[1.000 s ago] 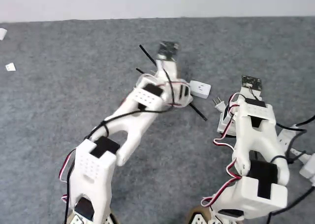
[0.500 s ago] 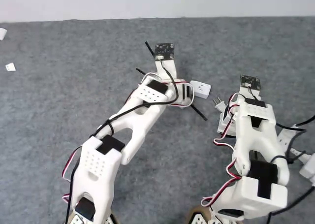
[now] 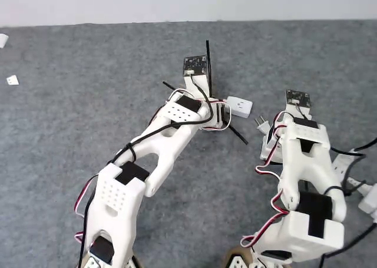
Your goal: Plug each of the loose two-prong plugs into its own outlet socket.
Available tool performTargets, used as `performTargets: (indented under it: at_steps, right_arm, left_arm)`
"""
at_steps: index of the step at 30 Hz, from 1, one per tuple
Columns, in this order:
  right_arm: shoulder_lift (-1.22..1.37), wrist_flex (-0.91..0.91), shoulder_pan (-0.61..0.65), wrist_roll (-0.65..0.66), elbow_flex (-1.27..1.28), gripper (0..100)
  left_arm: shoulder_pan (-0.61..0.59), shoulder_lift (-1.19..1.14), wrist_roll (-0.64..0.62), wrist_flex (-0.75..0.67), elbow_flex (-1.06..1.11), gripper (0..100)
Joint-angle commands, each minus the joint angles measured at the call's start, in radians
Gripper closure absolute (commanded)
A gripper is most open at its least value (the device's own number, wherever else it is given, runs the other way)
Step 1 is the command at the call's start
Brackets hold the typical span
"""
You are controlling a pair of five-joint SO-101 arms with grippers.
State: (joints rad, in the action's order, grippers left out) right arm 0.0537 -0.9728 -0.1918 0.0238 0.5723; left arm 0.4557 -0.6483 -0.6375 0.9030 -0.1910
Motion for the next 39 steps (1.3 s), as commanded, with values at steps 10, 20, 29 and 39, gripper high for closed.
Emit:
performTargets:
  at_steps: [10,20,29,39]
  right_arm:
    - [-0.013,-0.002,-0.007,0.011,-0.011,99.0]
    - [-0.013,0.002,-0.005,0.011,-0.011,99.0]
    - [-0.013,0.005,-0.005,0.008,-0.011,99.0]
    - [-0.013,0.005,-0.005,0.006,-0.011,99.0]
  left_arm:
    - [0.032,-0.043,0.009,0.14,-0.12,98]
    - [0.087,0.114,0.15,0.23,-0.071,99]
    - [0.127,0.568,0.219,0.187,0.305,99]
    - [0.126,1.115,0.493,-0.101,1.059,99]
